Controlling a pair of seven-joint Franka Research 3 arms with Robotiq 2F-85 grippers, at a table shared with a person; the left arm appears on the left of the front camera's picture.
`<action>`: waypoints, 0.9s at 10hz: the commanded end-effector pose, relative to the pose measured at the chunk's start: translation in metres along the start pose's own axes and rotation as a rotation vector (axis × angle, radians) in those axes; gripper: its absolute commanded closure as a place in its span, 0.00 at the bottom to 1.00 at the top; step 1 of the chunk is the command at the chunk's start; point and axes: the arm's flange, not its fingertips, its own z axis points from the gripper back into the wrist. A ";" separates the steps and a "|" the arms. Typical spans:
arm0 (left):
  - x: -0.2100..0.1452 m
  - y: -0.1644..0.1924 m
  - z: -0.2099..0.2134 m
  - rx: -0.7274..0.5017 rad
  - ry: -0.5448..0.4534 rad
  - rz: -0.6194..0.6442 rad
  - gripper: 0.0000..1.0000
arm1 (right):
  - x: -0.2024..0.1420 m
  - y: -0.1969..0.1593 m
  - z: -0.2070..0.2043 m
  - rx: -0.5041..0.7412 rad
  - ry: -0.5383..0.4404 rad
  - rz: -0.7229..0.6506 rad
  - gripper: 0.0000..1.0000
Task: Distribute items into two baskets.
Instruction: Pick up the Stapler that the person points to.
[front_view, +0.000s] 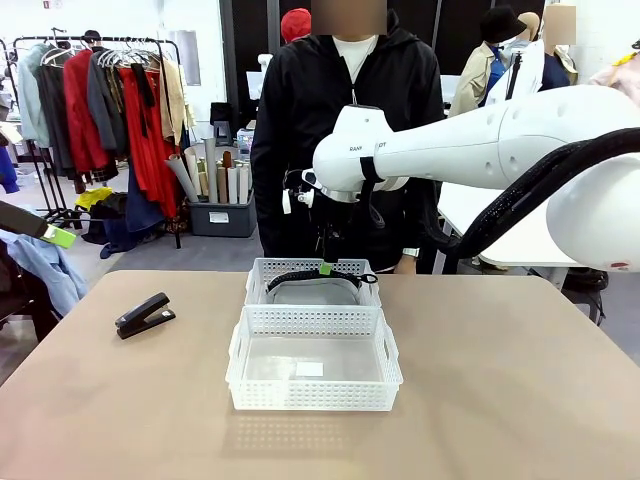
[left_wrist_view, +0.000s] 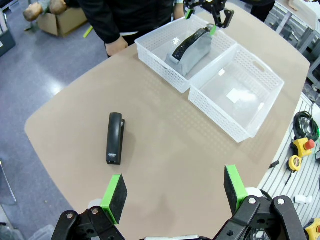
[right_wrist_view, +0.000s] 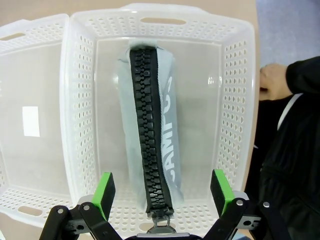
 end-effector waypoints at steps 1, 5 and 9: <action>0.000 0.000 0.000 -0.011 -0.016 0.001 0.00 | 0.001 -0.001 0.003 -0.005 -0.002 0.000 0.00; 0.000 0.000 0.000 -0.011 -0.016 0.001 0.00 | 0.001 -0.001 0.003 -0.005 -0.002 0.000 0.00; 0.000 0.000 0.000 -0.011 -0.016 0.001 0.00 | -0.055 0.017 0.057 0.000 -0.091 -0.204 0.00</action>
